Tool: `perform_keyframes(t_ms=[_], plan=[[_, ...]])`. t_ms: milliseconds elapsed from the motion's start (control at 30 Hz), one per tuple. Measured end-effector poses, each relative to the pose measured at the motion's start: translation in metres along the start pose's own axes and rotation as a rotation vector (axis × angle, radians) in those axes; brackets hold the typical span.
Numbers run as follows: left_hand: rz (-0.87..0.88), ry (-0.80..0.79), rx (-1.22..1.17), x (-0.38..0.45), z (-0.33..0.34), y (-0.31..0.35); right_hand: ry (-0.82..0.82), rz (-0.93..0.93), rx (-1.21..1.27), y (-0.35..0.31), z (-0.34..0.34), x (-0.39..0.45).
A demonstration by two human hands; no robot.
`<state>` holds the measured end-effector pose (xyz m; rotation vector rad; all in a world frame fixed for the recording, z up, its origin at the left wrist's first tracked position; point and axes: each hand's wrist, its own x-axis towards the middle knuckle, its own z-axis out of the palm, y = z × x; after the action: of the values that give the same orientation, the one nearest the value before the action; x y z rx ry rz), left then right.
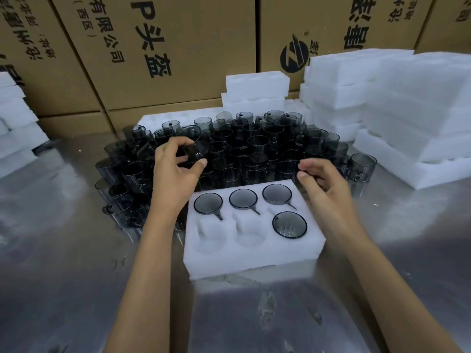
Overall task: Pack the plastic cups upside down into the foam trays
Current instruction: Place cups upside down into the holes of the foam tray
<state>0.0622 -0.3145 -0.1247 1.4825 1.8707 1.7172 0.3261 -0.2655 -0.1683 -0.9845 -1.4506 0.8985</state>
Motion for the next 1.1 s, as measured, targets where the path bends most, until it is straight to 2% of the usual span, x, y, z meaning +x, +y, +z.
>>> perform_keyframes(t_ms=[67,167,233,333,467,567,667,833,933,1100], plan=[[0.004,-0.05,-0.113,-0.005,-0.003,0.012,-0.058,-0.077,0.029,-0.017,0.006,0.003],[-0.023,-0.191,-0.293,-0.014,-0.003,0.027,-0.225,-0.048,0.111,-0.04,0.018,0.012],[-0.061,-0.318,-0.397,-0.018,0.0,0.031,-0.344,0.066,0.182,-0.05,0.029,0.02],[-0.138,-0.49,-0.551,-0.023,0.004,0.031,-0.537,0.309,0.426,-0.054,0.039,0.026],[-0.17,-0.652,-0.612,-0.021,0.001,0.024,-0.695,0.368,0.588,-0.041,0.035,0.024],[-0.22,-0.593,-0.624,-0.018,0.001,0.02,-0.668,0.325,0.58,-0.034,0.034,0.022],[-0.216,-0.433,-0.536,-0.024,0.006,0.016,-0.61,0.232,0.46,-0.032,0.034,0.017],[-0.223,-0.209,-0.477,-0.037,0.015,0.016,-0.622,0.065,0.217,-0.035,0.036,0.008],[-0.18,-0.212,-0.44,-0.038,0.016,0.02,-0.602,0.007,0.158,-0.036,0.039,0.005],[-0.07,-0.355,-0.492,-0.042,0.014,0.022,-0.601,-0.045,0.075,-0.038,0.04,0.004]])
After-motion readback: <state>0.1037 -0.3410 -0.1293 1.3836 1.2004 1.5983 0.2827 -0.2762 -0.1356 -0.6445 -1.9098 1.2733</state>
